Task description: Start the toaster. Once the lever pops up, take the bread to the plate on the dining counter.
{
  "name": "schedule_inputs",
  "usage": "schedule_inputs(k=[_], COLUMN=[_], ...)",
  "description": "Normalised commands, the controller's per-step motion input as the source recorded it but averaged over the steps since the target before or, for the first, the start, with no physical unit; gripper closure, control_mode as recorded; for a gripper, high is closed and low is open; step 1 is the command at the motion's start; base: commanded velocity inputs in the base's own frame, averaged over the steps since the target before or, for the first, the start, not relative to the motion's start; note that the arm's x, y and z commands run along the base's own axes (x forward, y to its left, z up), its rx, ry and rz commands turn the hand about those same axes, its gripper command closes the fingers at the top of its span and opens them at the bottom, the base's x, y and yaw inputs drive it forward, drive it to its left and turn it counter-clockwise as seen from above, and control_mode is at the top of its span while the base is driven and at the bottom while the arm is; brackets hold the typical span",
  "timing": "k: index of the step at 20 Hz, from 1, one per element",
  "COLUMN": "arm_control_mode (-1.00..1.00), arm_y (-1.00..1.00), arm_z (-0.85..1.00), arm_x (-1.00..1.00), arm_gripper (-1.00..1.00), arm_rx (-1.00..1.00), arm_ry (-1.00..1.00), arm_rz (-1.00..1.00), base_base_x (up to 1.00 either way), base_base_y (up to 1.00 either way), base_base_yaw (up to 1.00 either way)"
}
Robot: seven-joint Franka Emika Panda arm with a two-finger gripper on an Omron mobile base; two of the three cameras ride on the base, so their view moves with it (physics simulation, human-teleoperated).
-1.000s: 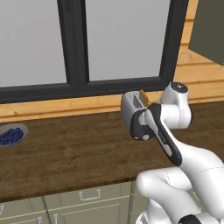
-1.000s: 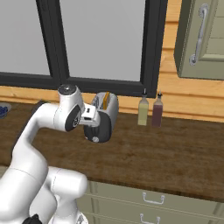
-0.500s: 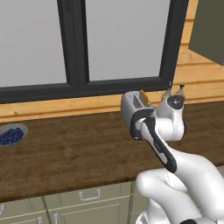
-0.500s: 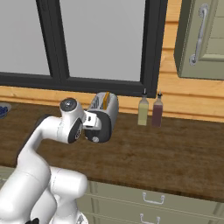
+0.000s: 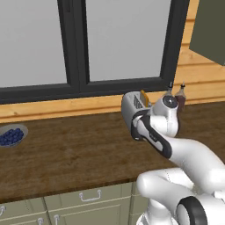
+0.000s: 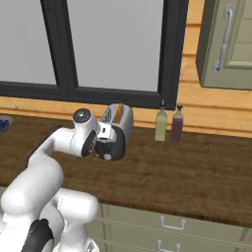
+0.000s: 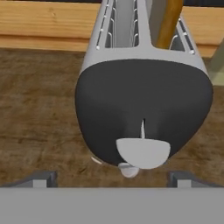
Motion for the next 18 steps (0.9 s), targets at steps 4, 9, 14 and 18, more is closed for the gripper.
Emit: schedule_inputs(k=[4,9,14,18], arm_control_mode=[-1.00,-1.00,-1.00,-1.00], arm_y=[0.00,0.00,0.00,0.00], arm_z=[-0.18,-0.28,-0.28,-0.37], arm_x=[0.18,0.09,0.13,0.05], arm_gripper=[-1.00,-1.00,-1.00,-1.00], arm_rx=[0.00,0.00,0.00,0.00], arm_ry=[0.00,0.00,0.00,0.00], arm_rz=[0.01,0.01,0.01,0.02], base_base_x=[0.00,0.00,0.00,0.00], base_base_y=[0.00,0.00,0.00,0.00], base_base_yaw=[0.00,0.00,0.00,0.00])
